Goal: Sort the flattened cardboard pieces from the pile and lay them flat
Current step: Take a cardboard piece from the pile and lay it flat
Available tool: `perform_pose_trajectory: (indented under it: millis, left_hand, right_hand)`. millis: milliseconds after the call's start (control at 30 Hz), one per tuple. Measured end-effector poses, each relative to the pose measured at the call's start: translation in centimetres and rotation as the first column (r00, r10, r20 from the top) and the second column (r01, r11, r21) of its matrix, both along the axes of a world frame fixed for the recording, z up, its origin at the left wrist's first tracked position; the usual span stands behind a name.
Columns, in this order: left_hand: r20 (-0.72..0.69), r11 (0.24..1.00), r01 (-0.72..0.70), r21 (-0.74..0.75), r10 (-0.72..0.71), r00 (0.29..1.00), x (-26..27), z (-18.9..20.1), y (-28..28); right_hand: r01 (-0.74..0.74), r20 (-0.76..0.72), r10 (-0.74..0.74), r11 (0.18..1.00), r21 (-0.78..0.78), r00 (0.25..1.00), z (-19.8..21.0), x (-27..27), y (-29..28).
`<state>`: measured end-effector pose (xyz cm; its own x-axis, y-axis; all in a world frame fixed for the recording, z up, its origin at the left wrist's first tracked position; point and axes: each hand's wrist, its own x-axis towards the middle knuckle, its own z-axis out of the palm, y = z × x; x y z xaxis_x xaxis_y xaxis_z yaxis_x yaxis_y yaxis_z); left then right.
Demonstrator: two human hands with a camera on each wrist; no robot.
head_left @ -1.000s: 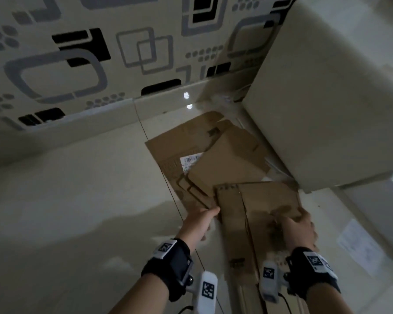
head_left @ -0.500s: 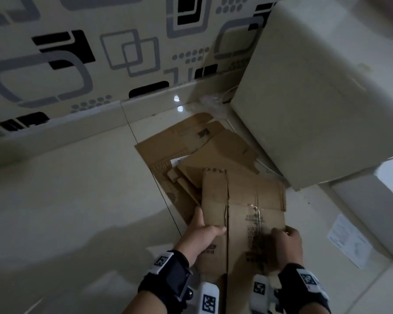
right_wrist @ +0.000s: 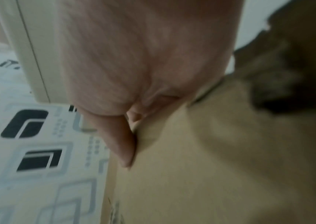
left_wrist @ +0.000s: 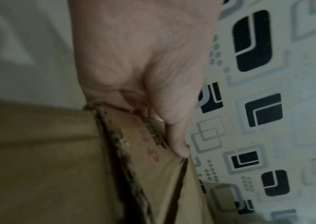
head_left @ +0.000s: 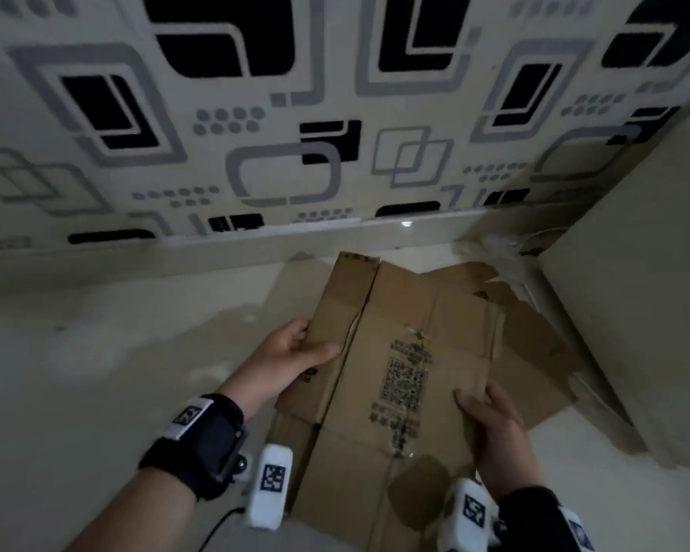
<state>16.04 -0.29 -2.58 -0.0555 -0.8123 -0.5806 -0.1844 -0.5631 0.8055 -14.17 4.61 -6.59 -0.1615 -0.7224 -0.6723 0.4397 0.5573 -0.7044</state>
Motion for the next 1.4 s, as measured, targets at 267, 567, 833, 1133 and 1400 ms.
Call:
perform_pose_trajectory:
  millis: [267, 567, 833, 1133, 1400]
  left_hand:
    - [0.285, 0.999, -0.033, -0.015, 0.036, 0.958, 11.1, -0.6, -0.3]
    - [0.740, 0.986, 0.078, -0.145, 0.056, 0.670, 14.6, -3.4, 1.8]
    - [0.838, 0.998, 0.043, -0.043, 0.013, 0.545, 14.6, -6.5, 4.7]
    - [0.848, 0.990, 0.111, -0.083, 0.011, 0.531, 14.7, -7.5, 3.7]
    - [0.861, 0.984, 0.146, 0.101, -0.160, 0.483, 15.9, -9.6, 3.3]
  right_hand:
    - [-0.006, 0.182, 0.002, 1.000, 0.026, 0.983, -1.7, 13.0, -1.1]
    - [-0.007, 0.191, -0.018, 0.991, 0.130, 0.981, -2.7, 21.8, -0.5]
    - [-0.023, 0.147, -0.015, 0.967, 0.255, 0.989, -2.7, 26.9, 0.3]
    - [-0.274, 0.354, 0.160, 0.914, 0.298, 0.921, -4.2, 28.7, -2.2]
    - [-0.553, 0.280, 0.484, 0.785, 0.279, 0.829, -5.1, 28.1, -0.8]
